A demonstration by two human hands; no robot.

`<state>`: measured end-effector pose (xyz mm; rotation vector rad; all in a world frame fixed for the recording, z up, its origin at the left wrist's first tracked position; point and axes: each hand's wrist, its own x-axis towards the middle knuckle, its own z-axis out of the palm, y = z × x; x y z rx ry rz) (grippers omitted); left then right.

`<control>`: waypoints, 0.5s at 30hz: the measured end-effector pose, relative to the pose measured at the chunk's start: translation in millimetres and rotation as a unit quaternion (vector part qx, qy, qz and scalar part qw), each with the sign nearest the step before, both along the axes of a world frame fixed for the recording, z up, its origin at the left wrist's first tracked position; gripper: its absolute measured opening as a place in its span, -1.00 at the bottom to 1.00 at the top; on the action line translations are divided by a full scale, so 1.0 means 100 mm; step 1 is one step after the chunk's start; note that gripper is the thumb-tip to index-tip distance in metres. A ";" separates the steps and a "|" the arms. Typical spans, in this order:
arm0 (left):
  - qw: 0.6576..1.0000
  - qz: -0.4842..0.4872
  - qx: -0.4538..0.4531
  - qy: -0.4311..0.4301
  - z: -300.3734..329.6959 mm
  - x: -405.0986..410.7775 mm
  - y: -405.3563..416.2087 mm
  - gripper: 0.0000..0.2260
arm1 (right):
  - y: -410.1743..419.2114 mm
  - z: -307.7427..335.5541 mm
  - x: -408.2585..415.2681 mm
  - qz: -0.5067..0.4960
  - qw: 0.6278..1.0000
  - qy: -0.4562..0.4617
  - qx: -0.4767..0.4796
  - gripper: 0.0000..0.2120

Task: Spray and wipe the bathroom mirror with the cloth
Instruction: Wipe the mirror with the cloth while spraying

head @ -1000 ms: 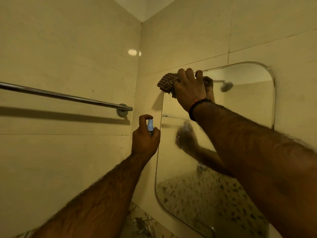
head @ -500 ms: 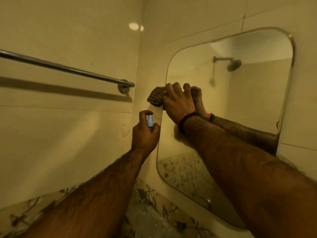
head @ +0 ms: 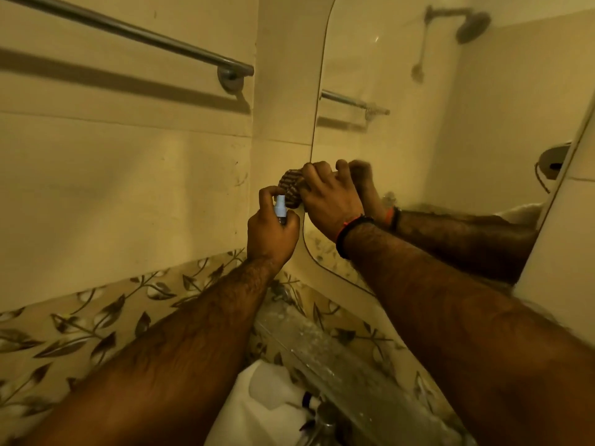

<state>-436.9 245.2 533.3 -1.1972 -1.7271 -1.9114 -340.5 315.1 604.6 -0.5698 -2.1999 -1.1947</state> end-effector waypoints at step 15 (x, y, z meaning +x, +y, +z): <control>0.998 -0.011 -0.057 -0.006 -0.74 0.08 -0.06 -0.65 | -0.01 -0.89 0.12 0.013 1.000 -0.028 -0.005 -0.65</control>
